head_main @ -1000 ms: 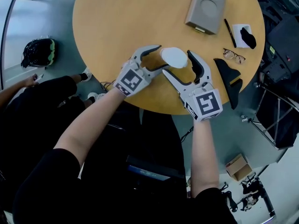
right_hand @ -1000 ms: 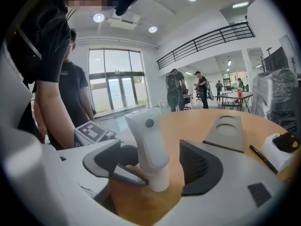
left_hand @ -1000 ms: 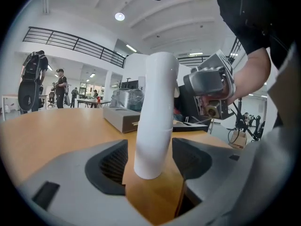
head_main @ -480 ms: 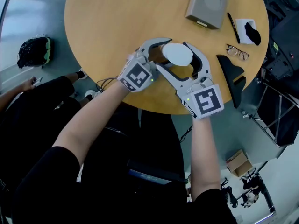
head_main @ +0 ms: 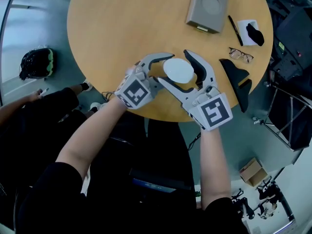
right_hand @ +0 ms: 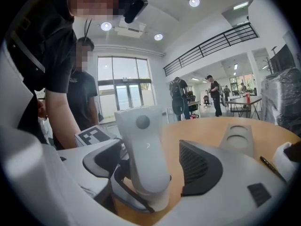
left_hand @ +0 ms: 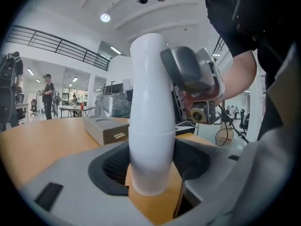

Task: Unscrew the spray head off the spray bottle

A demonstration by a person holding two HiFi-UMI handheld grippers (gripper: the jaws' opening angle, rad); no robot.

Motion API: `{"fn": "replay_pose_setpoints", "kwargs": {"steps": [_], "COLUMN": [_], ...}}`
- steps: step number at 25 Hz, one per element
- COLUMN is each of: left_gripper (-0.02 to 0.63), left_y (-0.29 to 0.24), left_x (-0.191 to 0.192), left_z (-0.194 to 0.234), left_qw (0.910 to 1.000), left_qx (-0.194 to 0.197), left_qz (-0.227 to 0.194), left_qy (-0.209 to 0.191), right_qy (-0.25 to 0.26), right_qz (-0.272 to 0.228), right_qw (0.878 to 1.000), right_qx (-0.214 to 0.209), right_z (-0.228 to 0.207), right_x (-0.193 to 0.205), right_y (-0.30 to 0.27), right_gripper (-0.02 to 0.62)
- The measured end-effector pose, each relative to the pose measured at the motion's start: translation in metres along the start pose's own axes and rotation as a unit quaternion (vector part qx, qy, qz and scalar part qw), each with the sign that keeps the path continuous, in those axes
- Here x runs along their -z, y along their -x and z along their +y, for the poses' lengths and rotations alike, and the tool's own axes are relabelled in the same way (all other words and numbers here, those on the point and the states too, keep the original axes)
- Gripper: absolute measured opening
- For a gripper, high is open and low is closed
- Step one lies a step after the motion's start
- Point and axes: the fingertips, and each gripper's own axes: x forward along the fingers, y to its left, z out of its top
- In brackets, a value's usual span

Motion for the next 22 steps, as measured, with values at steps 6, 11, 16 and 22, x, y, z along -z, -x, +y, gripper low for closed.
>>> {"fn": "replay_pose_setpoints", "kwargs": {"steps": [6, 11, 16, 22], "left_gripper": [0.304, 0.304, 0.303, 0.302], "left_y": [0.027, 0.062, 0.105, 0.144], "left_x": [-0.063, -0.126, -0.188, -0.255], "left_z": [-0.027, -0.050, -0.076, -0.111], "left_qw": [0.9997, 0.9996, 0.9988, 0.9948], "left_qx": [0.019, 0.014, 0.034, 0.087], "left_qz": [-0.013, -0.018, -0.028, -0.046], "left_qy": [-0.009, -0.019, -0.020, -0.028], "right_qy": [0.048, 0.085, 0.085, 0.073], "right_qz": [-0.039, -0.056, -0.056, -0.080], "right_qw": [0.997, 0.992, 0.987, 0.977], "right_qx": [-0.041, -0.078, -0.123, -0.181], "right_z": [0.038, 0.084, 0.127, 0.171], "right_x": [-0.068, -0.129, -0.187, -0.250], "right_y": [0.028, 0.055, 0.083, 0.121], "right_gripper": [0.277, 0.192, 0.190, 0.190]}}
